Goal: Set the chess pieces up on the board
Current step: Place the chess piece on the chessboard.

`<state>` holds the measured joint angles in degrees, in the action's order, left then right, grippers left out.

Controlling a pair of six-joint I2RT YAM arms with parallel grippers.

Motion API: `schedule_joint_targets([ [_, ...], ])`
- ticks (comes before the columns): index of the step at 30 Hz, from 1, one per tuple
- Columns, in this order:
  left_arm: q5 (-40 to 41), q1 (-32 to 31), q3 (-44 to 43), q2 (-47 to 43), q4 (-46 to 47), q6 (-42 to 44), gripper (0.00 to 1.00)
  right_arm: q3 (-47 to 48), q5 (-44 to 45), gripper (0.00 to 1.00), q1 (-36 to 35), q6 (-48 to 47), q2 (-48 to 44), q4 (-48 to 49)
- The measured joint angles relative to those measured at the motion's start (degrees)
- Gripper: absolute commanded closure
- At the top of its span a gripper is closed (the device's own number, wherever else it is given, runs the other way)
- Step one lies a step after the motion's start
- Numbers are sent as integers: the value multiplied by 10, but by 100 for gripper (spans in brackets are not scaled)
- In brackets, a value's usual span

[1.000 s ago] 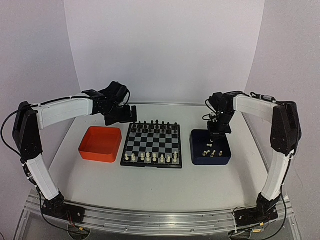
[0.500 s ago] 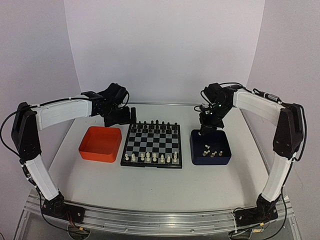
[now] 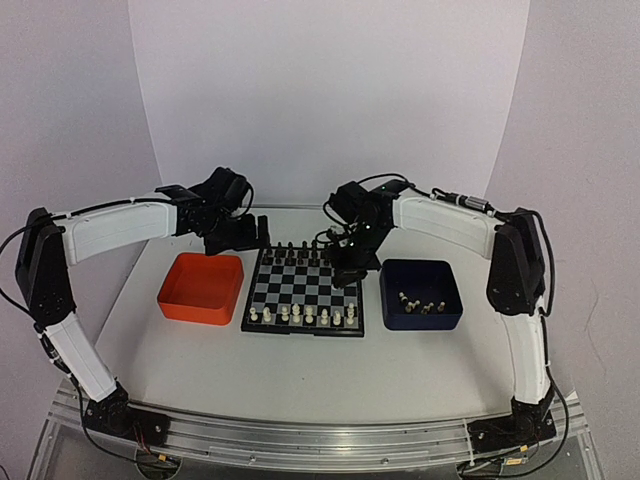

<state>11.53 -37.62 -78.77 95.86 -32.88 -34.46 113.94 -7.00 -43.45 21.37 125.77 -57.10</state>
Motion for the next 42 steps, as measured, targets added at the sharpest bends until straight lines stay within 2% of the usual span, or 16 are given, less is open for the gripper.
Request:
schedule_joint_targets([
  [11, 0, 2, 9, -6, 0, 5, 0, 66, 35, 99, -20, 0, 63, -57],
  [29, -7, 3, 9, -6, 0, 6, 0, 85, 39, 97, -20, -3, 107, -94],
  [37, -9, 3, 9, -6, 0, 6, 0, 87, 36, 93, -20, -5, 116, -98],
  [42, -9, 3, 9, -6, 0, 6, 0, 93, 33, 87, -20, -5, 121, -99],
])
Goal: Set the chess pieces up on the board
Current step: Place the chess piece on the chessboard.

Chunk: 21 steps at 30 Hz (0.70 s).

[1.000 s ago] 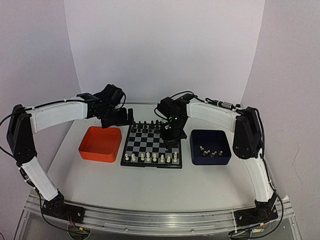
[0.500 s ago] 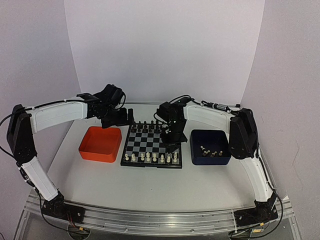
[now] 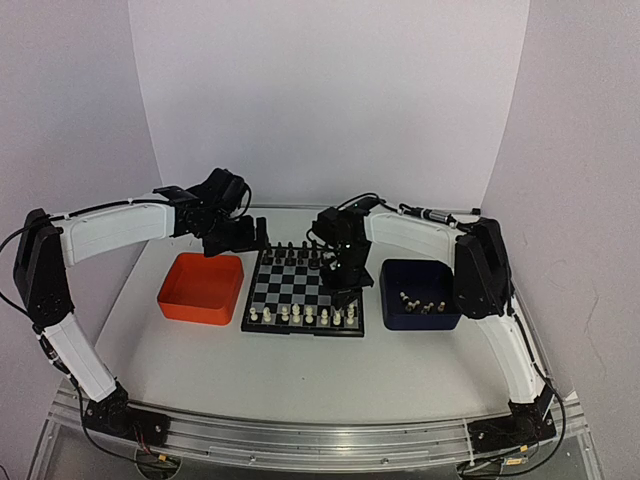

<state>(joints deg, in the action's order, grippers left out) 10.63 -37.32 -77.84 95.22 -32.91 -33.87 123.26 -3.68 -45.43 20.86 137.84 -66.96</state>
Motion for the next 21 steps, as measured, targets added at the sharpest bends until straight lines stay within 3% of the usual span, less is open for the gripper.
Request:
schedule_joint_targets([
  [17, 0, 0, 7, -2, 0, 0, 0, 23, -1, 72, 0, -3, 0, -2],
  [21, 0, 0, 7, -2, 0, 0, 0, 44, 13, 60, 0, -13, -4, -1],
])
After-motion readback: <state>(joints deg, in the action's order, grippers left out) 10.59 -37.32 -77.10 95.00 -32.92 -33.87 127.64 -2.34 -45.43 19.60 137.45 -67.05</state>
